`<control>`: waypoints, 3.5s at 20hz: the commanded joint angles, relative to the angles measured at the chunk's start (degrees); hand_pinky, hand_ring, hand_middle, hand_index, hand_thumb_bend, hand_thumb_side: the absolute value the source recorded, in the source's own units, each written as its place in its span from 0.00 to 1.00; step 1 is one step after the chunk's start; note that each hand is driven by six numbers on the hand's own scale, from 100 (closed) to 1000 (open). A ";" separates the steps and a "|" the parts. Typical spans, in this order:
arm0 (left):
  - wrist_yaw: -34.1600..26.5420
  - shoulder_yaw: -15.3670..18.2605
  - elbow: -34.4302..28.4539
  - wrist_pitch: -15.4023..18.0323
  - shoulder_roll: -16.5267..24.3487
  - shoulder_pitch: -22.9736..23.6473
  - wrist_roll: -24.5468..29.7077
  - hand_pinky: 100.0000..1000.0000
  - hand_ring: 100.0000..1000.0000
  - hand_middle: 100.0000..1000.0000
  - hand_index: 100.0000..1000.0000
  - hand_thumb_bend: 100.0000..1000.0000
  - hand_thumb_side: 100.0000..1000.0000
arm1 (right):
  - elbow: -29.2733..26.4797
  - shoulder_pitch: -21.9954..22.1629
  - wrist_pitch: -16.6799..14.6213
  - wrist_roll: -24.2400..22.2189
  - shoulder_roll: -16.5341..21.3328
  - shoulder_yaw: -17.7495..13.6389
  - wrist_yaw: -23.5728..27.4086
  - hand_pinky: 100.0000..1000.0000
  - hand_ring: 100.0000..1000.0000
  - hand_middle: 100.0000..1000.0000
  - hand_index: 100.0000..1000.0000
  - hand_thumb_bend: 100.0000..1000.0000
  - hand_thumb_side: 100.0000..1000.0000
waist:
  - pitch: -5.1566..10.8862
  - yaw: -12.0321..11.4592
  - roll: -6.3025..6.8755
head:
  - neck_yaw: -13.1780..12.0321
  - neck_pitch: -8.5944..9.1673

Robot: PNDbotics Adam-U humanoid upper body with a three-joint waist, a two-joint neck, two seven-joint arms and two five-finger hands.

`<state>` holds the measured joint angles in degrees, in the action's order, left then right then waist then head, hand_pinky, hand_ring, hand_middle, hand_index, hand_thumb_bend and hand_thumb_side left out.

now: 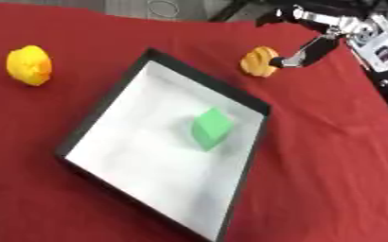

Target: Pick up objects on the table and place them in the box.

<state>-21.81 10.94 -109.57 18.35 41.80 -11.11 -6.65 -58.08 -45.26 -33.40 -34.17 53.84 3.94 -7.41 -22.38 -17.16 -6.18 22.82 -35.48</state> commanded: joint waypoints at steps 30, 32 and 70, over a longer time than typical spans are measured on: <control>1.50 0.40 -1.01 -0.31 0.00 0.39 0.12 0.89 0.60 0.72 0.82 0.00 0.75 | 4.68 0.67 -3.74 1.92 2.32 -2.26 -7.72 0.90 0.87 0.70 0.81 0.01 0.14 | -2.06 -1.78 -0.87 | 1.66 1.57; 1.57 0.42 -0.96 -0.33 0.02 0.57 0.19 0.89 0.60 0.72 0.82 0.00 0.75 | 4.52 0.60 -3.32 1.82 2.42 -2.16 -7.01 0.90 0.86 0.69 0.80 0.00 0.15 | -1.92 -1.67 -0.90 | 1.54 1.30; -1.43 1.81 3.65 -1.06 3.26 3.54 -1.70 0.89 0.60 0.72 0.82 0.00 0.73 | -20.75 -12.47 0.88 12.02 1.57 8.76 2.34 0.77 0.66 0.41 0.56 0.24 0.21 | 7.11 3.96 -0.16 | 2.07 -5.15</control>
<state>-22.63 11.61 -106.08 17.38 42.60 -7.47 -7.91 -76.72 -56.46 -32.94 -22.34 54.46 12.45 -5.71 -17.61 -13.20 -6.85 24.80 -40.25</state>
